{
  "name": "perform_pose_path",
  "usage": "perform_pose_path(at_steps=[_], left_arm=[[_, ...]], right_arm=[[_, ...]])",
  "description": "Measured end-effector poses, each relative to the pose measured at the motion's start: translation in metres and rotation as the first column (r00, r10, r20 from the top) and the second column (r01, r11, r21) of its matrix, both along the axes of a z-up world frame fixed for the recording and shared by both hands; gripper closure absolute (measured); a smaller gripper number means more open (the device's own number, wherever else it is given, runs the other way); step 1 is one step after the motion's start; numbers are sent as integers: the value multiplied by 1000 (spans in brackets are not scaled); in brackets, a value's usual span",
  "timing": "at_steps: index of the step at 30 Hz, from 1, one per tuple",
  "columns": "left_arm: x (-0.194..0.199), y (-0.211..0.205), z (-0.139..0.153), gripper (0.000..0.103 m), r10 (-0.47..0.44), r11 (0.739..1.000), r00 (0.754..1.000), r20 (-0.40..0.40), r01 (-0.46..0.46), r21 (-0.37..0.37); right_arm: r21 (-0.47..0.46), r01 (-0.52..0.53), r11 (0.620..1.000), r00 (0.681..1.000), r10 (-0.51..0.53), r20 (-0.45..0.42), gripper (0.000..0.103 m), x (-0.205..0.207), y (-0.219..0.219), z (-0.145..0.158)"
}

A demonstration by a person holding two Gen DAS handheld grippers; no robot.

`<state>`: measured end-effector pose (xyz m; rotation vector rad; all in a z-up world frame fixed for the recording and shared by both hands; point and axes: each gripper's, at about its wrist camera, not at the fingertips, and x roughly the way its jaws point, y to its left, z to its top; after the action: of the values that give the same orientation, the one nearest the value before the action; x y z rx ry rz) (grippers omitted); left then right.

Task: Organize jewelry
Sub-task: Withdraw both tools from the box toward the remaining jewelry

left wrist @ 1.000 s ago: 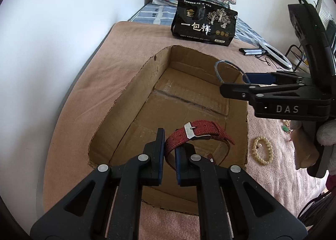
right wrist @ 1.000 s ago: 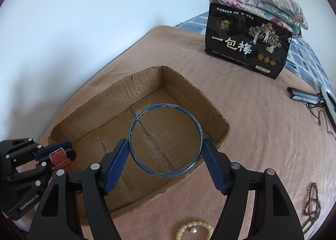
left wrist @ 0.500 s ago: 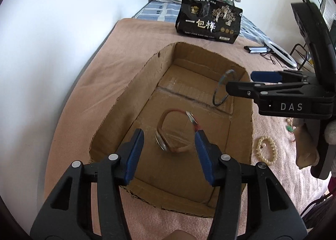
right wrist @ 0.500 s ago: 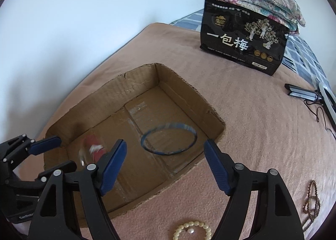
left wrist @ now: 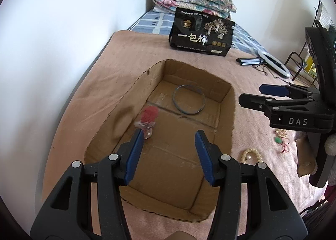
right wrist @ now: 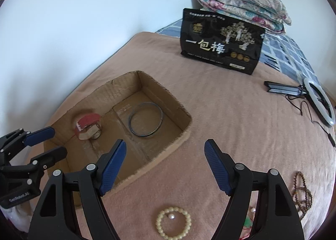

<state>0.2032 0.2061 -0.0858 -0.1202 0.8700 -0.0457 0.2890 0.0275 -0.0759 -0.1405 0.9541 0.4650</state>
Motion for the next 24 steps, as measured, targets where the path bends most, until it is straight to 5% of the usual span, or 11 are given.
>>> perform_pose_path(at_steps=[11, 24], left_arm=[[-3, -47, 23, 51, -95, 995, 993, 68, 94, 13], [-16, -119, 22, 51, -234, 972, 971, 48, 235, -13]], right_arm=[[-7, 60, 998, 997, -59, 58, 26, -13, -55, 24], [2, 128, 992, 988, -128, 84, 26, -39, -152, 31]])
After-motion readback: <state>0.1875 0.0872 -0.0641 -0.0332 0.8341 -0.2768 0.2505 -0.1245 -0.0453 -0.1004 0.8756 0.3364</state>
